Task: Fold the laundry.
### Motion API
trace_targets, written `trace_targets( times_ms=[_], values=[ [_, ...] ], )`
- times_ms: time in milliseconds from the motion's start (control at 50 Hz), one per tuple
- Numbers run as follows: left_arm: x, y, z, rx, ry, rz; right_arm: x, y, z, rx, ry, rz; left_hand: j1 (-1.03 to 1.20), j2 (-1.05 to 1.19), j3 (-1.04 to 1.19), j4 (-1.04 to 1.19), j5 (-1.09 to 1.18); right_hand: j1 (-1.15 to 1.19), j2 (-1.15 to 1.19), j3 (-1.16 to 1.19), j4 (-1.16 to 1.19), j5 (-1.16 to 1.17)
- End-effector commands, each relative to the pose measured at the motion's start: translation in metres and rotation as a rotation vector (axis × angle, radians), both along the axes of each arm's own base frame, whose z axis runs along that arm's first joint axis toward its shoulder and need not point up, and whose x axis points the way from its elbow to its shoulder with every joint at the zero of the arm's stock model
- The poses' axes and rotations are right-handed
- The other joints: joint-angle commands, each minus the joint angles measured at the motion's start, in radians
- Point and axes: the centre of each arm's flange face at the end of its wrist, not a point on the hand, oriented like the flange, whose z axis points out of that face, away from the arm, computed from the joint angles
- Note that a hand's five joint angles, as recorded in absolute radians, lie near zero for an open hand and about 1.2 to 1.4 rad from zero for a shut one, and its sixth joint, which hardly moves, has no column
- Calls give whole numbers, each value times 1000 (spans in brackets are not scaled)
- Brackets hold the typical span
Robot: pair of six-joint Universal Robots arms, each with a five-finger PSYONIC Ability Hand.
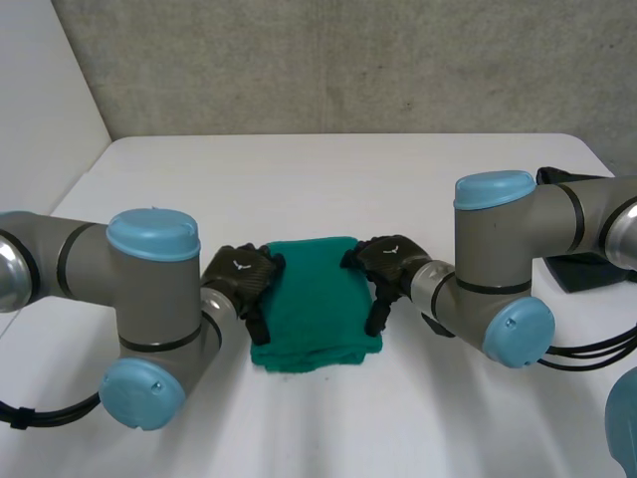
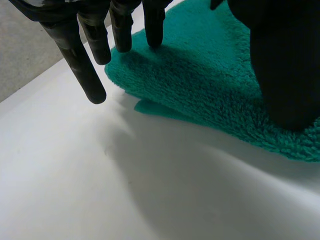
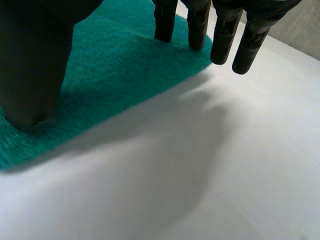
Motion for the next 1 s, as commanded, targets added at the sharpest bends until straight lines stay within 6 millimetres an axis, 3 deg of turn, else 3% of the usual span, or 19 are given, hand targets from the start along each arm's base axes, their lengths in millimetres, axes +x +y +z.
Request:
trace_targets(
  times_ms=[20, 60, 120, 140, 220, 320, 440, 500, 660, 1000],
  values=[
    [-5, 3, 17, -39, 27, -44, -9, 0, 31, -113, 42, -42, 10, -5, -15, -310, -22, -16, -45, -33, -56, -58],
    [-7, 3, 45, -103, 83, -67, -13, 5, 45, -147, 21, -55, 10, -5, -15, -310, -22, -16, -45, -33, -56, -58],
    [-8, 5, 72, -158, 135, -99, -16, 9, 64, -226, -29, -75, 10, -5, -15, -310, -22, -16, -45, -33, -56, -58],
    [-8, 5, 88, -189, 169, -121, -17, 10, 66, -238, -42, -88, 10, -5, -15, -310, -22, -16, -45, -33, -56, -58],
    [-2, -1, 122, -219, 274, -145, -21, 27, 74, -237, -116, -137, 16, 1, -9, -304, -16, -16, -45, -33, -56, -58],
    [11, -5, 142, -153, 355, -149, -14, 62, 71, -178, -158, -102, 22, 7, -3, -299, -10, -16, -45, -33, -56, -58],
    [19, -8, 141, -54, 374, -149, 3, 106, 38, -107, -130, 0, 25, 10, 0, -296, -7, -16, -45, -33, -56, -58],
    [18, -8, 139, -49, 373, -150, 11, 113, 18, -108, -113, 26, 25, 10, 0, -296, -7, -16, -45, -33, -56, -58],
    [19, -7, 140, -49, 373, -150, 24, 101, -11, -194, -59, -5, 22, 7, -3, -299, -10, -16, -45, -33, -56, -58],
    [20, -6, 138, -43, 374, -148, 44, 80, -26, -263, -47, 6, 22, 7, -3, -299, -10, 270, 241, 253, 230, 228]
  ],
)
